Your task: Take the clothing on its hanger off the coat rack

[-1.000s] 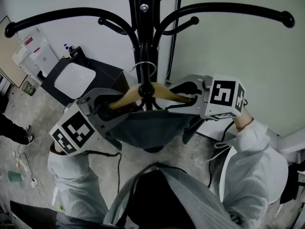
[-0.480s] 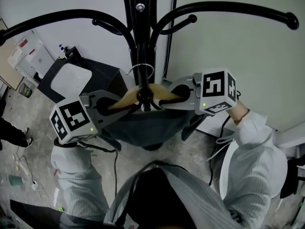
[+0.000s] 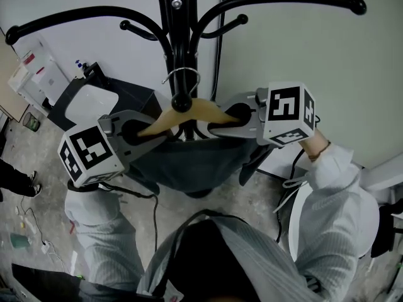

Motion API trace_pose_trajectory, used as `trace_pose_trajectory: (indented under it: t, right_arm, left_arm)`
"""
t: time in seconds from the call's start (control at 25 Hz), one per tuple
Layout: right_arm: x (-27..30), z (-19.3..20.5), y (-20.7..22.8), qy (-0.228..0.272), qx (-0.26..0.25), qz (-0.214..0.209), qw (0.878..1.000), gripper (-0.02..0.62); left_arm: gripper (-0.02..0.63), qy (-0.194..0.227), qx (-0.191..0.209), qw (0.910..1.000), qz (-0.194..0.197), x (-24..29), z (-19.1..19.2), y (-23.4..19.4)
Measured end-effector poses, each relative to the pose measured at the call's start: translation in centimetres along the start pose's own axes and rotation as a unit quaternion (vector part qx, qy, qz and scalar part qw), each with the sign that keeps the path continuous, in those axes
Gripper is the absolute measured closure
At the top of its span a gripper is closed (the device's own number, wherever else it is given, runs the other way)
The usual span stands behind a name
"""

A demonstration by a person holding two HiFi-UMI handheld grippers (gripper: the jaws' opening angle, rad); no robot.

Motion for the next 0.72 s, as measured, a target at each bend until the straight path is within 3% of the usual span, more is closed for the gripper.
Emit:
trace_pose_trajectory:
  t: [0.28, 0.52, 0.72]
  right_arm:
    - [-3.5, -3.4, -2.5, -0.005, -0.035, 0.037, 0.999, 0.592]
    - [-7.4, -2.9, -7.1, -0.023, -0.026, 0.076, 0.996, 0.592]
    - [-8.5, 0.2, -9.4, -0.037, 0.028, 0.118, 0.992, 0.592]
  left_arm:
    - [0.581, 0.021, 0.061, 0.9978, -0.01, -1.9, -4.6, 2.8]
    - [0.581, 0.026, 0.099, 0.9944, 0.025, 0.1, -7.4, 6.3]
    - [0.581, 0.03, 0.113, 0.9891, 0.09, 4.1, -7.0, 6.6]
Point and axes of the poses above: the fingertips, and each gripper's own axes: x forward along the fingers, y to its right, z out of its underside, the point moved 7 cm from there along -x, backward along the fingers, and after that the axes turned 9 degrees about -x, right-handed, at the moved point
